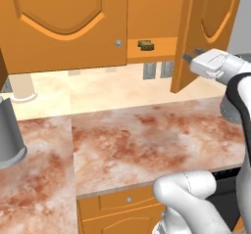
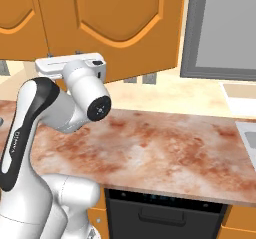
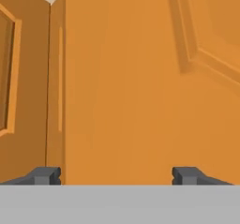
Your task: Pick up the sponge and bar soap from the sink, and place them back in the cabinet, and close the cabinet doors.
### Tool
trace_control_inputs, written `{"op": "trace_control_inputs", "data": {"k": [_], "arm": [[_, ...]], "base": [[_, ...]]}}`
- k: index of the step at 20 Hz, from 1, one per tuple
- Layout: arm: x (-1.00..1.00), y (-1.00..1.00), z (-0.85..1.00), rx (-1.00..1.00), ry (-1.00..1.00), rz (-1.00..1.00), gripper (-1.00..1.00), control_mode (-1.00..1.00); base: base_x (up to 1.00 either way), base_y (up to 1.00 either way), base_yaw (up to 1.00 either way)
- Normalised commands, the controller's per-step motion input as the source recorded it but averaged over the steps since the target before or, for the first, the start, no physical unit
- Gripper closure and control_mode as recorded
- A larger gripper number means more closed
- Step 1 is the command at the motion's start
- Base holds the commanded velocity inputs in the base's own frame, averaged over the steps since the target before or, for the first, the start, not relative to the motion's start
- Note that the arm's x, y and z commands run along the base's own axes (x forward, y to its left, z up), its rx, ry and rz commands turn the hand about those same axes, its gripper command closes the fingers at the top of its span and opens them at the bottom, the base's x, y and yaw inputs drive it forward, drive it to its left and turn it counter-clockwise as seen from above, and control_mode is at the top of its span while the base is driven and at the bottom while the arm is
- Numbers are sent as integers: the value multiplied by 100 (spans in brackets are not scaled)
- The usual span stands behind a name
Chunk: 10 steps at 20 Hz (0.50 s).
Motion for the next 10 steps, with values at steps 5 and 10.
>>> {"op": "trace_control_inputs", "data": {"k": [5,10], "arm": [[58,17,0,0,0,0,-100,-100],[57,16,0,0,0,0,-100,-100]], "base": [[0,0,0],[0,0,0]]}}
